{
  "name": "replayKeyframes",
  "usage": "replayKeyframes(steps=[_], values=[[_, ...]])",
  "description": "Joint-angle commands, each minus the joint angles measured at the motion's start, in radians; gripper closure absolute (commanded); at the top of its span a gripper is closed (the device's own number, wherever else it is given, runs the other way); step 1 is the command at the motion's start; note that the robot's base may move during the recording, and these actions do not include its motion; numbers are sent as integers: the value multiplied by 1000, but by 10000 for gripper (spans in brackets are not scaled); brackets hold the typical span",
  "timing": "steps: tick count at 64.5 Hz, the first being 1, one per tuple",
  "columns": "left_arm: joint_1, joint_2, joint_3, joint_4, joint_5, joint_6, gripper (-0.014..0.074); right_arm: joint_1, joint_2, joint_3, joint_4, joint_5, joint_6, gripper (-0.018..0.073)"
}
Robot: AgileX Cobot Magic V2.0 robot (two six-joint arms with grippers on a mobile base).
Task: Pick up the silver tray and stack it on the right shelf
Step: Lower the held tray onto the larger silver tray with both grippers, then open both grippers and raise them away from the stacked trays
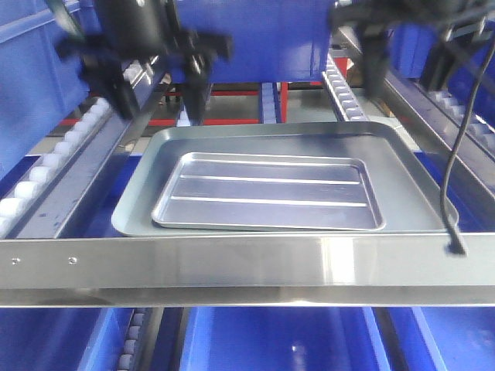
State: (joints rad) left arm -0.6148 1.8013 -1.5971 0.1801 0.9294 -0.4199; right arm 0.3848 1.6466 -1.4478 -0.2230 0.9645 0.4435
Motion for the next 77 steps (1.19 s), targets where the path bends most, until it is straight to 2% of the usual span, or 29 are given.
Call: replayKeyframes(steps=[1, 10, 17, 25, 34, 48, 57, 77], values=[[-12, -141, -26, 25, 8, 54, 357, -5, -111, -36, -29, -9, -7, 272], [-42, -287, 66, 42, 15, 85, 565, -4, -189, -25, -29, 33, -24, 430], [-63, -412, 209, 50, -71, 85, 707, -4, -254, 39, -29, 16, -27, 511], [-69, -558, 433, 37, -253, 83, 688, -4, -345, 187, -29, -57, -34, 510], [-69, -692, 694, 32, -463, 83, 688, -4, -453, 430, -29, -215, -34, 510], [-69, -849, 1024, 14, -711, 83, 689, -4, -643, 794, -50, -454, -34, 511], [-69, -996, 1094, -34, -723, 83, 689, -4, -836, 915, -56, -487, -34, 511], [-69, -1422, 1096, -34, -655, 83, 689, -4, -1356, 924, -58, -468, -34, 511]])
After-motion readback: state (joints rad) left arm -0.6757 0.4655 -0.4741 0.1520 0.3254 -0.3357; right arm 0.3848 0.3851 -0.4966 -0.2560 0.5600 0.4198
